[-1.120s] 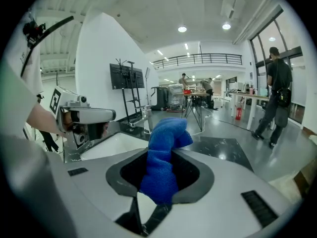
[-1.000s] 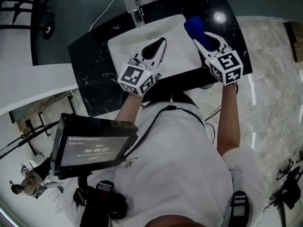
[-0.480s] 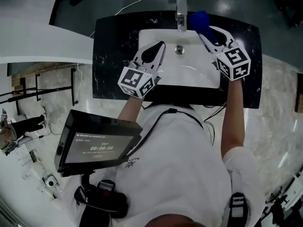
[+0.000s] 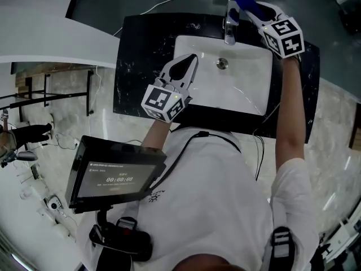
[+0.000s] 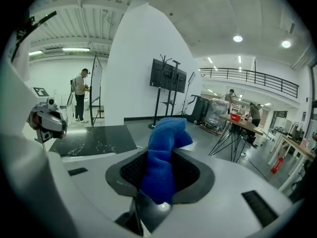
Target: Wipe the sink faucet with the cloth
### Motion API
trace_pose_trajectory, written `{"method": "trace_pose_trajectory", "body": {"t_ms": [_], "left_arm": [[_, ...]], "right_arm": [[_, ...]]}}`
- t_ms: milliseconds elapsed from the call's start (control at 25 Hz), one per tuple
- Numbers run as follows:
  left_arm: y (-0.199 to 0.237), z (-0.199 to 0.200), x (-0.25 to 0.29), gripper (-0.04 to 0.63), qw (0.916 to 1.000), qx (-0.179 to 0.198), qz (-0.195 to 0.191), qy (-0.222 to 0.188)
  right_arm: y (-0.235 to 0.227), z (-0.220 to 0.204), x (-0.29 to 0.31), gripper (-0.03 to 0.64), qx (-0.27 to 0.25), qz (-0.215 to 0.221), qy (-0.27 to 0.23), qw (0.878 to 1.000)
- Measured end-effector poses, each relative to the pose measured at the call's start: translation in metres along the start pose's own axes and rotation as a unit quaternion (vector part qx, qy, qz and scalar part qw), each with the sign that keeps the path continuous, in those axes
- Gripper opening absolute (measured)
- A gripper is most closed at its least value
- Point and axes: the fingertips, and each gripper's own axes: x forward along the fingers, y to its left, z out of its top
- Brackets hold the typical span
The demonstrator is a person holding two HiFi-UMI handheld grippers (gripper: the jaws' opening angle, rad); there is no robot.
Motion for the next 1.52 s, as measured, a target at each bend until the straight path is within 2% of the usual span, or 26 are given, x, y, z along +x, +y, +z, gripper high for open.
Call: {"method": "trace_pose_trajectory", "body": {"t_ms": [240,600,1080,1240,1360,1520], "left_arm": [[0.005,0.000,0.007,-0.012,1.0000,-0.004,0.005,0.001],[0.003,-0.009,0.009,-0.012,0.9999,-0.008,0.013,0.006],[-0.008,-0.009,0.016,-0.012,0.9998,-0.003,-0.016,0.009],[-0.011,-0.009,0.018,-0.012,0.9997,0.000,-0.023,0.010],[-0.011,-0.010,0.017,-0.012,0.9997,0.000,-0.023,0.011],[-0.009,-0.011,0.015,-0.012,0.9997,-0.001,-0.020,0.011]], "right_arm": [[-0.009,0.000,0.036,0.126,-0.023,0.033,0.028,0.999],[-0.001,-0.018,0.048,0.126,-0.012,0.099,0.062,0.993],[0.072,-0.025,0.005,0.126,-0.033,0.216,0.081,0.972],[0.090,-0.022,-0.011,0.126,-0.010,0.264,0.058,0.963],[0.078,-0.008,-0.017,0.126,0.019,0.259,0.017,0.966],[0.030,0.007,-0.004,0.126,0.048,0.189,-0.017,0.981]]}}
